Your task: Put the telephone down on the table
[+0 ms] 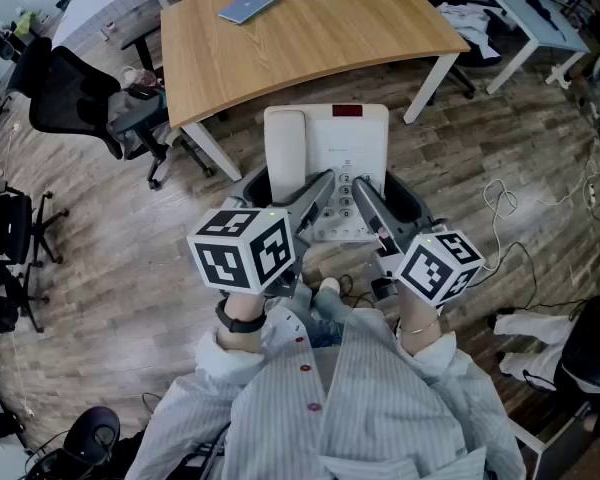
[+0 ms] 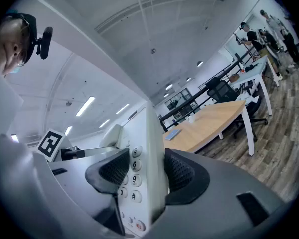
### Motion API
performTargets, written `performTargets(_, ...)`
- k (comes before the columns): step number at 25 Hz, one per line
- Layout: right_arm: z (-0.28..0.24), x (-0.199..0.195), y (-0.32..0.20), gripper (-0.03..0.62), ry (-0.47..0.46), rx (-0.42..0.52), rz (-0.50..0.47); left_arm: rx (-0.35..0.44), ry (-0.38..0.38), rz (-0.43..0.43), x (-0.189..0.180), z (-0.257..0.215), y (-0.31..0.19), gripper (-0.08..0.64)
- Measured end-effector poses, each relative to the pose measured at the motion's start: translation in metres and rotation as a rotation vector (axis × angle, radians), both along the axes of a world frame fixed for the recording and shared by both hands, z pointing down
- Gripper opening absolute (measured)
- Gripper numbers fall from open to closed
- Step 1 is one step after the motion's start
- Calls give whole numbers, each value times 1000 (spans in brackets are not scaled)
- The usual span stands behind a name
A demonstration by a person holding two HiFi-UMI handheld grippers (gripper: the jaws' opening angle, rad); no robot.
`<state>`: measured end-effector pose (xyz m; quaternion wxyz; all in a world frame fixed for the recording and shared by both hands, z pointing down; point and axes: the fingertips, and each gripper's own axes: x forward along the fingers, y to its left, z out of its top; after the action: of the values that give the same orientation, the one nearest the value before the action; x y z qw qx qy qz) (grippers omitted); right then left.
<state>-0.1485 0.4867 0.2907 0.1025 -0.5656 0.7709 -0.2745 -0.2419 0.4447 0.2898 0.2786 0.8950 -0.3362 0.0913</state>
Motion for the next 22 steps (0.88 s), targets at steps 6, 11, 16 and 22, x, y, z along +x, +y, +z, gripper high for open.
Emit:
performTargets(6,-5,-3,2,239,-4,7,-22,10,6,-28,-4,-8,3,388)
performTargets(11,-5,-11,4,239,-7,20,-67,22,7,-76,-14,-8,10,388)
performTargets(16,-8,-13,1,239,-13,23,-87,29,4,-98,-17,-11,9,388)
performTargets(22,1,-13,1,239,-12,10,-80,16,11,-89,-16,-1,9,388)
